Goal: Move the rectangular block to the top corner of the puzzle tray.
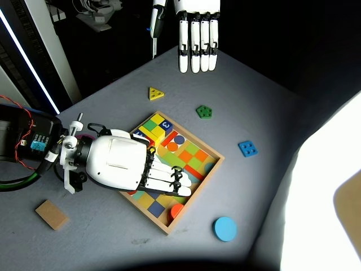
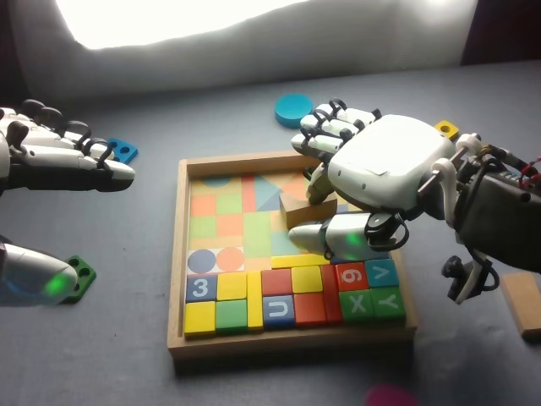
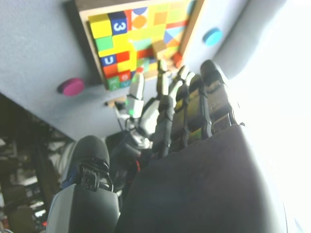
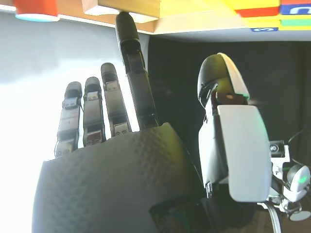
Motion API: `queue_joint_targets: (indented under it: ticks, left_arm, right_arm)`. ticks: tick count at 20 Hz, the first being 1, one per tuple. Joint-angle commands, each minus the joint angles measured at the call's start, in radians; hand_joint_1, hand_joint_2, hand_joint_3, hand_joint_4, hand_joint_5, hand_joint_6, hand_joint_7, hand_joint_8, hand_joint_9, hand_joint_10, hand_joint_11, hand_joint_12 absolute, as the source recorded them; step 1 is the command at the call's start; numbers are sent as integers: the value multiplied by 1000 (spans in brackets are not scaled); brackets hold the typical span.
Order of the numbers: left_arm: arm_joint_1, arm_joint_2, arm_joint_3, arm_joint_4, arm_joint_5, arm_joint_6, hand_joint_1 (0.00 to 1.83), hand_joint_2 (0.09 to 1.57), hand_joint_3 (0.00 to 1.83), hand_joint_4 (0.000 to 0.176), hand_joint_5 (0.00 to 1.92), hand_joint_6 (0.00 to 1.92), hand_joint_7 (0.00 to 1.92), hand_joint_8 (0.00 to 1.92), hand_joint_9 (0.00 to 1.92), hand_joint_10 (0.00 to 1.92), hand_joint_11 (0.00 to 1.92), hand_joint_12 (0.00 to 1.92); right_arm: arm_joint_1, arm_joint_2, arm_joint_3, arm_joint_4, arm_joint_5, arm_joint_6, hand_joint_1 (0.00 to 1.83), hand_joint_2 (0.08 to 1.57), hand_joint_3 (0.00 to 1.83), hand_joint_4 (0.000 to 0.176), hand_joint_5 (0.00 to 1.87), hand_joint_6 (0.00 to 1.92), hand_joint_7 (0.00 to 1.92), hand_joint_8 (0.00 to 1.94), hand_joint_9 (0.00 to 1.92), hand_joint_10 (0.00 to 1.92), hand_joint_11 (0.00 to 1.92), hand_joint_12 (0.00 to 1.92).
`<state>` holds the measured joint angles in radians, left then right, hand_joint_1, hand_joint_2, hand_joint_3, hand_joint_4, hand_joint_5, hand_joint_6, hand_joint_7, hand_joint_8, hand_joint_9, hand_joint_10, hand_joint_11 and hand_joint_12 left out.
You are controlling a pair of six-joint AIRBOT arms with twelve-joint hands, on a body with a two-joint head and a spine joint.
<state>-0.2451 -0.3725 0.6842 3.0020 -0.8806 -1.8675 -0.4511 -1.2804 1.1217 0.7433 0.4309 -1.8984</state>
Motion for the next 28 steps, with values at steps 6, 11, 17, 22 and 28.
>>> queue_joint_targets:
  ticks: [6, 11, 17, 22, 28]
  left_arm:
    - [-15, -5, -2, 10, 84, -3, 170, 1293, 0, 36, 92, 4, 67, 4, 41, 5, 0, 319]
    - [-15, -5, -2, 10, 84, -3, 128, 1305, 1, 35, 88, 4, 57, 1, 33, 2, 0, 288]
    - [-15, -5, 0, 10, 84, -3, 112, 1313, 3, 30, 79, 1, 61, 2, 38, 1, 0, 270]
    - [-15, -5, 1, 10, 84, -3, 127, 1305, 0, 30, 87, 5, 64, 5, 45, 7, 0, 297]
    - [-14, -5, 2, 10, 84, -3, 101, 1315, 3, 32, 79, 1, 49, 1, 32, 1, 0, 301]
  right_arm:
    - [6, 14, 19, 99, 58, -111, 0, 1191, 0, 0, 826, 86, 137, 14, 0, 0, 0, 0]
    - [9, 18, 25, 198, 70, -218, 0, 1193, 0, 0, 809, 75, 118, 4, 0, 0, 0, 0]
    - [14, 26, 35, 200, 80, -221, 0, 1195, 0, 0, 803, 70, 123, 4, 0, 0, 0, 0]
    - [15, 7, 62, 200, 84, -219, 0, 1196, 0, 0, 798, 66, 113, 0, 0, 0, 0, 0]
    - [17, -19, 104, 200, 94, -217, 0, 1190, 0, 0, 804, 67, 133, 9, 0, 0, 0, 0]
